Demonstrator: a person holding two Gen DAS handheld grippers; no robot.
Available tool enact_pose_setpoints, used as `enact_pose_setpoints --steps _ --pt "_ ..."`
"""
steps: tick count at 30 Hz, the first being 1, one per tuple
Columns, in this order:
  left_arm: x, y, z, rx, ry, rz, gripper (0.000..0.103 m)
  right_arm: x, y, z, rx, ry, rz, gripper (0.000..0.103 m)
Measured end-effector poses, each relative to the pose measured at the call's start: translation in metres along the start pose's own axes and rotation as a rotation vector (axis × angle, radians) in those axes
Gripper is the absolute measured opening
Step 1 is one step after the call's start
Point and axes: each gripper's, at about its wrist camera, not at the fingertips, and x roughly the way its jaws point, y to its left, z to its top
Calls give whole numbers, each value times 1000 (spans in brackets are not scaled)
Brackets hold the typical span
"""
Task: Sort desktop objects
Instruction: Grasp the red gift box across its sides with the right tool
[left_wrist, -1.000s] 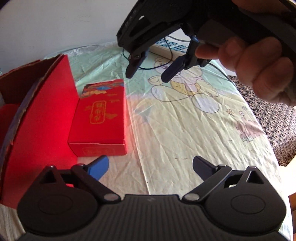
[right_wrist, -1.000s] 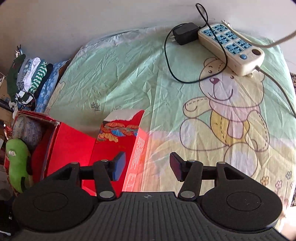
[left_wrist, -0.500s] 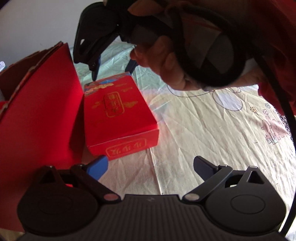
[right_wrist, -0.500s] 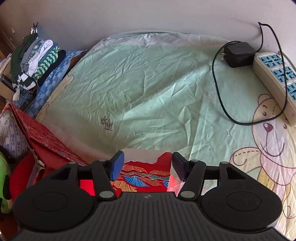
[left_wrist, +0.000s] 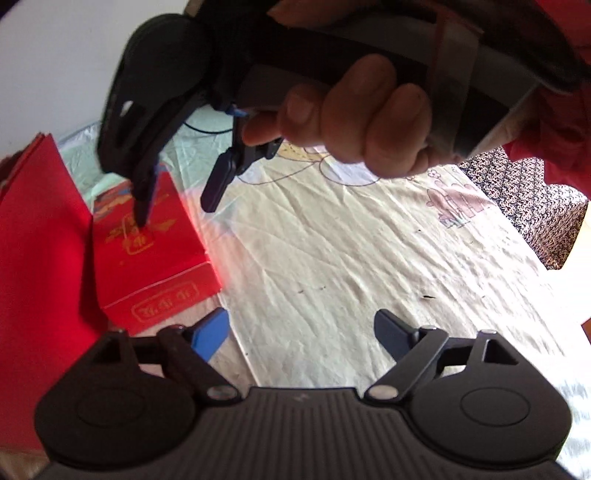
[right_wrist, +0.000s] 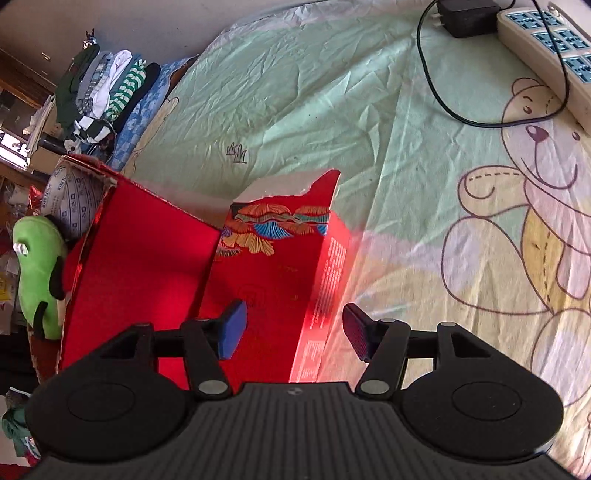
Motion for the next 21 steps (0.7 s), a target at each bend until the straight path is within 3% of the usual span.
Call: enact_pose_setpoints --steps 2,6,13,14,17,21 --pt "-5 2 -2 9 -25 55 97 -11 -1 2 16 -54 8 41" --pt "4 15 6 -50 -13 127 95 -14 5 30 53 -189 -12 40" --pt "20 31 3 -150 16 202 89 40 38 54 -78 -181 -98 38" --pt "21 34 1 -167 32 190 88 46 38 55 -82 -158 -104 32" --pt "19 43 -6 -223 74 106 88 50 25 54 -77 -85 -120 36" --pt "-1 32 -19 -186 99 -20 89 33 11 38 -74 -13 -103 36"
